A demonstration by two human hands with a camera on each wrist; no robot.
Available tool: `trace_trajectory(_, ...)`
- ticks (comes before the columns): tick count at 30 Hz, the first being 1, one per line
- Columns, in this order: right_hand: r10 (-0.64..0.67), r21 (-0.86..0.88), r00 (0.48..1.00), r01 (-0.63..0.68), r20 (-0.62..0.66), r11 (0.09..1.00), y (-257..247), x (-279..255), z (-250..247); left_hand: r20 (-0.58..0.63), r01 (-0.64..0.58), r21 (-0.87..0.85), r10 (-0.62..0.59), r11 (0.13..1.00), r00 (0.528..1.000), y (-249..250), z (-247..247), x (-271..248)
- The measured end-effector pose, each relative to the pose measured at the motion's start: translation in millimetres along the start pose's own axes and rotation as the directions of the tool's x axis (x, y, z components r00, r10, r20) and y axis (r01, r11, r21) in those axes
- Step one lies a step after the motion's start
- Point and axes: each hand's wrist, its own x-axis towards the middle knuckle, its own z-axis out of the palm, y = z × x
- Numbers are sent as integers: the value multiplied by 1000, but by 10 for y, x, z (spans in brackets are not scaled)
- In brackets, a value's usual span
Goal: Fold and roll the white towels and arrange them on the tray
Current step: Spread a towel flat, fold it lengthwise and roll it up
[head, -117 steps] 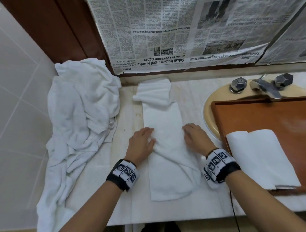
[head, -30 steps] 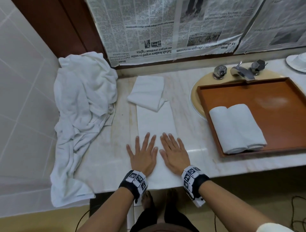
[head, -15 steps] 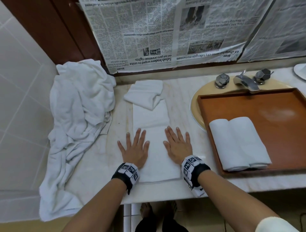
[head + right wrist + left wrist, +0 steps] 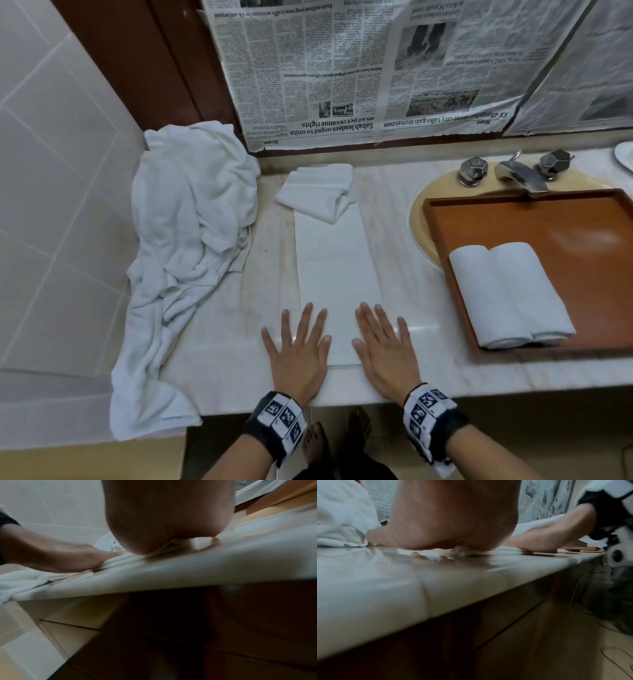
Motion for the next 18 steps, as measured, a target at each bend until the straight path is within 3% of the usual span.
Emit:
trace_trajectory(4, 35, 21, 998, -36, 54, 999, 117, -149, -96, 17, 20, -7, -20, 1000, 1000, -168, -78, -45)
trace_trajectory(7, 73, 108, 996, -66, -54, 992, 60, -327, -209, 1, -19, -58, 20, 998, 1000, -292, -139, -117)
trace_trajectory(10, -101, 63, 973, 116, -210, 991, 46, -539, -200, -111, -193, -151, 177, 970, 978, -372, -156, -182)
trace_trajectory(13, -209, 2, 957, 214, -202, 977, 26, -556, -187, -142, -386, -203, 363, 900, 921, -382, -108, -209)
trace_trajectory(18, -255, -24, 941, 256, -223, 966, -1, -306, -186, -103, -415, -106, 405, 904, 908, -308, -125, -159)
